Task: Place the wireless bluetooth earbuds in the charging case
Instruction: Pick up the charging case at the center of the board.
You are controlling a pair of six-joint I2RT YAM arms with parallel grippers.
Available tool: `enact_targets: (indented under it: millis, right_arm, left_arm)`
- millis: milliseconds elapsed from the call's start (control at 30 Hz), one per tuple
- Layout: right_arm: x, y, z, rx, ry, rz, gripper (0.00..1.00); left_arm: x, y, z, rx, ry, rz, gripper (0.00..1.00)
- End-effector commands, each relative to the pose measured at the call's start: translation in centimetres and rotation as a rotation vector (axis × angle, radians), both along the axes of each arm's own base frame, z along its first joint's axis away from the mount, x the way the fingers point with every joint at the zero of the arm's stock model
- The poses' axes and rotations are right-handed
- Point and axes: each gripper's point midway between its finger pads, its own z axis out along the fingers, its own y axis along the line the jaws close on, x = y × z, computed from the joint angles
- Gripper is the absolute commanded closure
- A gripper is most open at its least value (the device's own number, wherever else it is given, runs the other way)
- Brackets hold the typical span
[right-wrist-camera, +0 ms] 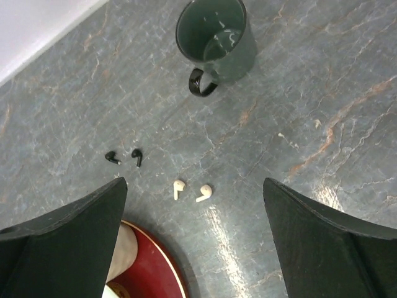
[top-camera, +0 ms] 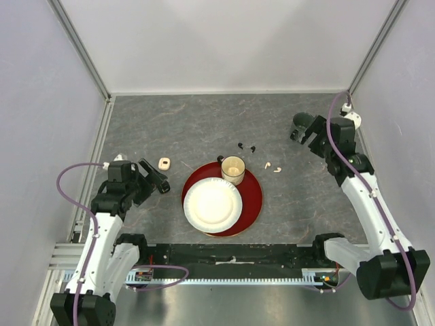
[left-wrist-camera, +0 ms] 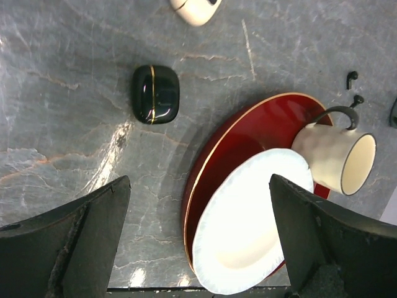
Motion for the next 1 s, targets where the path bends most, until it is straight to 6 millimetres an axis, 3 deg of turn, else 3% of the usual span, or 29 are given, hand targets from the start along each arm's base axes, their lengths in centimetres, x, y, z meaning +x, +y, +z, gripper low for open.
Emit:
enact_targets:
  millis: [0,133,200,300,500,600,633,700,733,967]
  right_arm:
    - [-0.1,-0.1,-1.7,0.021,-0.081,-0.02,0.02]
    - [-0.5,2.8,-0.8,0.111,-0.059,0.096,0.02]
    - [-0.6,3.9,-0.6,0.084,-0.049,0.16,0.02]
    - [-0.9,4.6,0.0,0.029,-0.042,0.252,0.02]
    - [-1.7,5.8,0.6,0.007,-0.044,0.37,0.02]
    - [-2.0,6.3,0.4,0.012,-0.035,0.41,0.02]
    - [-2.1,6.4,0.3,0.012,-0.032,0.417,0.02]
    - [-2.3,6.5,0.1,0.009,-0.024,0.436,0.02]
    - [-2.3,6.6,0.1,0.008,-0.025,0.442,0.02]
    - [-2.5,6.9,-0.3,-0.009,0.004,0.486,0.02]
  left_arm:
    - [0.8,-0.3,0.0,-0.067,-0.042,0.062,0.0]
    - [0.7,1.5,0.8,0.032,-0.016,0.101,0.0]
    - [0.3,3.2,0.1,0.095,0.015,0.177,0.0]
    - [0.3,3.0,-0.6,0.089,0.017,0.166,0.01]
    - [3.5,1.9,-0.7,0.114,-0.017,0.036,0.03]
    - [6.4,0.7,1.3,0.123,-0.081,-0.079,0.04]
    - [7.0,0.7,0.0,0.131,-0.014,-0.098,0.05]
    - [8.4,1.2,0.1,0.17,0.008,-0.11,0.05]
    - [8.8,1.5,-1.3,0.186,0.062,-0.109,0.05]
    - [12.1,2.0,-2.3,0.296,0.096,-0.231,0.1]
